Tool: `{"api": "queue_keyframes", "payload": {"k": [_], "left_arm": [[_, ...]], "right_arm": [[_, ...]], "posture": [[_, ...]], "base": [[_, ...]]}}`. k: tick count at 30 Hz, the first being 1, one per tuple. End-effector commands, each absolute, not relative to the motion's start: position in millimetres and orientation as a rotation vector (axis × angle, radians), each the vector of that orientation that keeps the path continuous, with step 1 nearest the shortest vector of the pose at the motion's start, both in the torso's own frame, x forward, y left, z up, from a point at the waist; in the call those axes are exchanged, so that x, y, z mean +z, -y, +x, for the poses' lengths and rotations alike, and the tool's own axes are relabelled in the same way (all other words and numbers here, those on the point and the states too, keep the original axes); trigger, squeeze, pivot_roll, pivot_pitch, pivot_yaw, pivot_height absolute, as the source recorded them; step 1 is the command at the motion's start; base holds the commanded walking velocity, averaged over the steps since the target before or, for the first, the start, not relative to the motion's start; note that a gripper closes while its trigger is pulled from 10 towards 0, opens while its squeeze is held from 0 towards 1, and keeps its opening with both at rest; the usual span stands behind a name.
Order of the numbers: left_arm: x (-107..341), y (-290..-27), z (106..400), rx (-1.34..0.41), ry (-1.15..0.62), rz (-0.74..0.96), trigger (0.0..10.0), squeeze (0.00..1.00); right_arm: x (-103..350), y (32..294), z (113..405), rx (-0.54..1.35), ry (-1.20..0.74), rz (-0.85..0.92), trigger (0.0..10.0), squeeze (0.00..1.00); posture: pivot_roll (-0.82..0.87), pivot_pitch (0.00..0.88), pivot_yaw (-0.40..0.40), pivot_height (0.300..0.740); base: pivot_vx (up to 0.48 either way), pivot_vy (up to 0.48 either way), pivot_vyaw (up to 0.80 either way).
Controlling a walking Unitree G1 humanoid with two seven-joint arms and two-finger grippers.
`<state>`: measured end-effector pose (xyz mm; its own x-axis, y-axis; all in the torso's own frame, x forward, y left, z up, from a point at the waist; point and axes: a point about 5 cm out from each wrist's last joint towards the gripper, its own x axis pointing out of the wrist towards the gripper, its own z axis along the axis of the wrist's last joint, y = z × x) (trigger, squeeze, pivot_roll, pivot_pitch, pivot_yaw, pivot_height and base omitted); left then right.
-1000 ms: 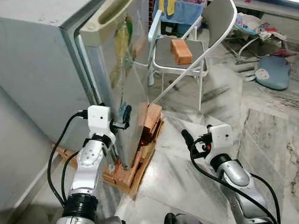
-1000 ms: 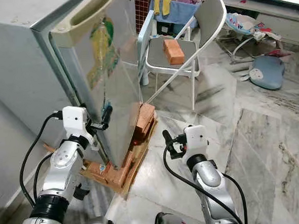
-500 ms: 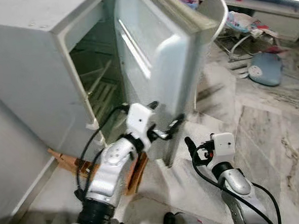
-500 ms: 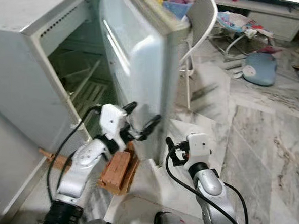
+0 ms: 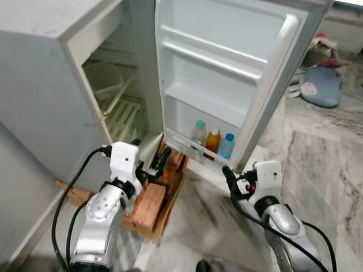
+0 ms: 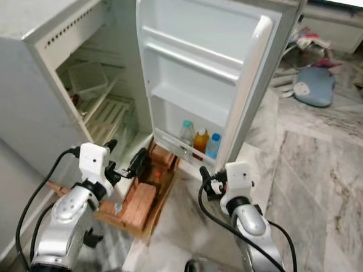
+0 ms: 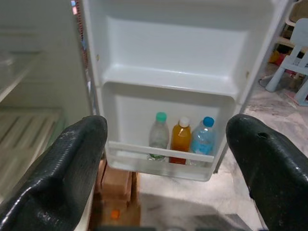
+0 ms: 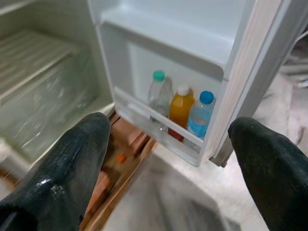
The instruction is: Restocking fridge
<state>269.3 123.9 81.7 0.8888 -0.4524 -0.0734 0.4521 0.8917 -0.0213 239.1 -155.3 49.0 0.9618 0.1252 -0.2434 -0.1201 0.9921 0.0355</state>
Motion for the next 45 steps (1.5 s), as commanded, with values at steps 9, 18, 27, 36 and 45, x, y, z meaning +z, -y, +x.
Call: {"api": "queue_keyframes", "payload": {"k": [9, 18, 27, 36, 45], "left_arm": [[76.8, -114.6, 261.7, -0.503, -0.090, -0.006, 10.0, 0.00], [69.8, -112.0, 253.2, -0.513, -0.122, -0.026, 10.0, 0.00], [66.2, -119.5, 247.3, -0.482, -0.134, -0.005, 10.0, 0.00], [78.2, -133.9, 251.0, -0.416, -0.109, 0.034, 10.0, 0.00], [64.2, -129.1, 249.0, -0.438, -0.163, 0.020, 10.0, 0.00]], "right_arm": [[49.9, 162.8, 242.8, 0.089, -0.236, -0.004, 10.0, 0.00], [48.5, 161.2, 244.9, 0.087, -0.237, -0.010, 10.0, 0.00], [47.7, 161.1, 247.6, 0.076, -0.238, -0.009, 10.0, 0.00], [54.3, 160.7, 255.7, 0.065, -0.213, -0.008, 10.0, 0.00], [58.2, 155.8, 260.5, 0.069, -0.194, -0.016, 10.0, 0.00]], "posture": [[0.10, 0.045, -0.038, 0.740], [0.10, 0.040, -0.036, 0.740], [0.11, 0.044, -0.026, 0.740], [0.12, 0.076, -0.013, 0.740], [0.08, 0.070, -0.008, 0.740]], "base": [[0.262, -0.399, 0.00], [0.141, -0.424, 0.00], [0.000, -0.462, -0.23], [0.000, -0.445, 0.00], [0.215, -0.373, -0.80]]}}
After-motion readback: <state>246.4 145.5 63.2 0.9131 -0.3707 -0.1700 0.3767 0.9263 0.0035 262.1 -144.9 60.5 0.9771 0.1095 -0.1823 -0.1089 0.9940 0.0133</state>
